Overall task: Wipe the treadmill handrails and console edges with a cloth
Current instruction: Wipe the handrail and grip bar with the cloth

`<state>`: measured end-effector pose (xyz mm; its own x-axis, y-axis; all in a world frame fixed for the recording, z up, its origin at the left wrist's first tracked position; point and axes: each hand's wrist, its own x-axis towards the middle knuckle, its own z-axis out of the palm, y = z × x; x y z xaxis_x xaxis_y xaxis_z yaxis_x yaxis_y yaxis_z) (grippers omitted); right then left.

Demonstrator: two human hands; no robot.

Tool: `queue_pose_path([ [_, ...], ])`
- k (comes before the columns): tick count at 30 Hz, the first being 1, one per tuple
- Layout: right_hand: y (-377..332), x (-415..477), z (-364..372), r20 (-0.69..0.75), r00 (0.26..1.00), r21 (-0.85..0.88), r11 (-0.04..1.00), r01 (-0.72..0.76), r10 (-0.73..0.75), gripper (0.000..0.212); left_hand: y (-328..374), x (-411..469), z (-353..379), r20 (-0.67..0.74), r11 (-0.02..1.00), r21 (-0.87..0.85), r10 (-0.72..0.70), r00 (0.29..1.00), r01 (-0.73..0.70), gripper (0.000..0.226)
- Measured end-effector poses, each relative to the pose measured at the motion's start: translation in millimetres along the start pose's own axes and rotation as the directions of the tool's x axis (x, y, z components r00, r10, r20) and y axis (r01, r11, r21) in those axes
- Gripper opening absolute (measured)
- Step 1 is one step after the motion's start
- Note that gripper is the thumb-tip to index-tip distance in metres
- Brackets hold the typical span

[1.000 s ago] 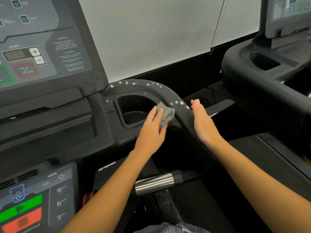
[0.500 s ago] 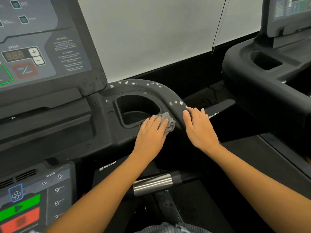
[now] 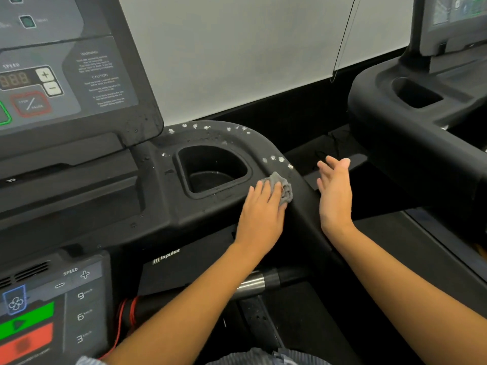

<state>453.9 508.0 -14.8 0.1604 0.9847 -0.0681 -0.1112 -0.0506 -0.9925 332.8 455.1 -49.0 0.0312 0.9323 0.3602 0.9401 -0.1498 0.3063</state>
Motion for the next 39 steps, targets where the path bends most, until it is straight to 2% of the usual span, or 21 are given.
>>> queue_pose_path([
  [4,-5,1,-1,-0.006,0.999,0.082,0.996,-0.044,0.045,0.046,13,0,2,0.032,0.994,-0.108,-0.025,0.999,0.028,0.059],
  [7,-5,2,0,-0.013,0.998,0.091,0.994,-0.06,0.062,0.044,16,5,-3,0.052,0.985,-0.155,0.079,0.995,-0.07,0.049],
  [10,-5,1,-2,-0.019,0.999,0.072,0.996,-0.05,0.051,0.043,17,19,-5,0.037,0.987,-0.105,0.128,0.991,-0.123,0.042],
  [14,-3,-1,-4,-0.014,1.0,0.043,0.999,-0.02,0.021,0.041,13,41,-6,0.102,0.998,0.017,0.052,0.993,-0.054,0.044],
  [21,-1,-3,-4,-0.012,1.0,-0.013,1.0,0.013,-0.013,0.037,26,6,-4,0.027,0.987,-0.133,0.097,0.995,-0.092,0.041],
  [27,-1,-4,-4,-0.013,1.0,-0.071,0.997,0.024,-0.025,0.04,23,37,-9,0.124,1.0,-0.014,0.028,0.992,-0.027,0.044],
  [29,-1,-4,-6,-0.012,0.999,-0.09,0.995,0.032,-0.033,0.037,17,40,-10,0.138,0.999,-0.033,0.005,0.99,0.0,0.044],
  [32,0,-3,-8,0.008,0.999,-0.123,0.992,0.038,-0.037,0.029,-1,28,-11,0.054,0.996,-0.092,-0.012,0.998,0.017,0.046],
  [35,2,0,-8,0.033,0.999,-0.144,0.989,0.03,-0.026,0.022,-26,9,-13,-0.037,1.0,0.029,-0.007,0.999,0.008,0.051],
  [39,4,0,-7,0.125,0.99,-0.268,0.958,0.099,-0.067,0.022,-45,-11,-27,-0.169,0.992,0.122,-0.017,0.986,0.038,0.056],
])
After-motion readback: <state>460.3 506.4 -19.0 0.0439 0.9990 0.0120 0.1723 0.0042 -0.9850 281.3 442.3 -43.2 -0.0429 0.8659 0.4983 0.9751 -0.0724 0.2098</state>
